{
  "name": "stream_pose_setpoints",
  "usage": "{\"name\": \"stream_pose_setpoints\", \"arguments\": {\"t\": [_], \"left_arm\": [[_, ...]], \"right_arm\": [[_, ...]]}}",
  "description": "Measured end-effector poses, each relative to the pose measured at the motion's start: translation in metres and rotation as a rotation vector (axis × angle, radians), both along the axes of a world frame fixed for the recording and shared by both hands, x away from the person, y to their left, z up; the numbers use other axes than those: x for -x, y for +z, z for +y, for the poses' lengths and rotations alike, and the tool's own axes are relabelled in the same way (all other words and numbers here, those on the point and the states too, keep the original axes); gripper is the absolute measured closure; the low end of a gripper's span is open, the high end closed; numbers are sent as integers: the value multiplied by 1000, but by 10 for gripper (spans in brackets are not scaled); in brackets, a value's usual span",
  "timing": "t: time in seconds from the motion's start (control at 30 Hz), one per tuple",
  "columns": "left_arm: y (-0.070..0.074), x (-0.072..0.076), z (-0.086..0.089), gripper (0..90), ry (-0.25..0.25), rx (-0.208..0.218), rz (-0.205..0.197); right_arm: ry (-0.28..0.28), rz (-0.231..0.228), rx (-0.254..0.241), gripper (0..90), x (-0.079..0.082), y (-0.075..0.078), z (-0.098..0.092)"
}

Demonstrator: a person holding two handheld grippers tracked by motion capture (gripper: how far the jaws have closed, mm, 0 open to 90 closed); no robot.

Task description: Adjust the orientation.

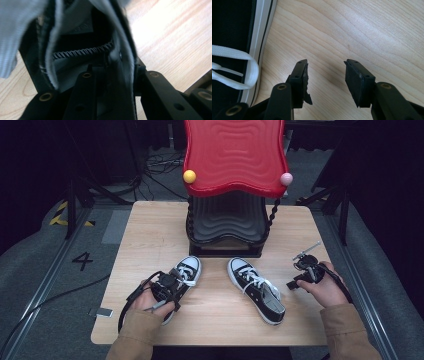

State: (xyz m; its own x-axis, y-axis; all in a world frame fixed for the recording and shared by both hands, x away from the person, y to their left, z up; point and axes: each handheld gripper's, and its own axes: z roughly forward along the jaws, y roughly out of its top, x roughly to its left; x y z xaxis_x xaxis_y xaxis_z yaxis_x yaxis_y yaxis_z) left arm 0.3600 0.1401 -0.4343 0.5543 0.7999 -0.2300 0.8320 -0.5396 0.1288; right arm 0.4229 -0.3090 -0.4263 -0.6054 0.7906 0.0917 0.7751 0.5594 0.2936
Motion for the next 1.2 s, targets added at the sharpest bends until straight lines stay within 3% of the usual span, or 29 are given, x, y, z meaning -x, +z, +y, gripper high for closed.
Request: {"name": "stream_pose_setpoints", "arguments": {"t": [0.13,0.2,0.4,0.53,0.67,0.7,0.73,0.83,0.93,1.07,1.2], "left_arm": [[0,-1,-2,729,15,17,-55],[0,0,-3,706,55,41,-76],[-1,0,-4,665,142,50,-152],[-3,-4,-5,619,146,52,-195],[-3,-6,-4,592,142,62,-193],[-4,-6,-4,567,153,72,-211],[-4,-6,-4,573,153,72,-211],[-6,-4,-4,637,194,76,-270],[-6,-6,-2,658,197,98,-262],[-6,-10,-1,653,189,96,-239],[-7,-14,-1,606,175,95,-257]], "right_arm": [[1,2,1,534,0,-1,0],[-1,4,0,534,1,-1,0],[-13,5,2,534,3,-3,-3],[-18,6,-1,534,4,-3,-5],[-21,9,0,534,4,-5,-6],[-21,11,-3,534,5,-6,-6],[-21,11,-3,534,5,-6,-6],[-24,15,-1,534,7,-7,-9],[-39,14,-3,534,10,-7,-13],[-51,14,-1,534,14,-8,-19],[-57,12,3,532,18,-9,-23]]}}
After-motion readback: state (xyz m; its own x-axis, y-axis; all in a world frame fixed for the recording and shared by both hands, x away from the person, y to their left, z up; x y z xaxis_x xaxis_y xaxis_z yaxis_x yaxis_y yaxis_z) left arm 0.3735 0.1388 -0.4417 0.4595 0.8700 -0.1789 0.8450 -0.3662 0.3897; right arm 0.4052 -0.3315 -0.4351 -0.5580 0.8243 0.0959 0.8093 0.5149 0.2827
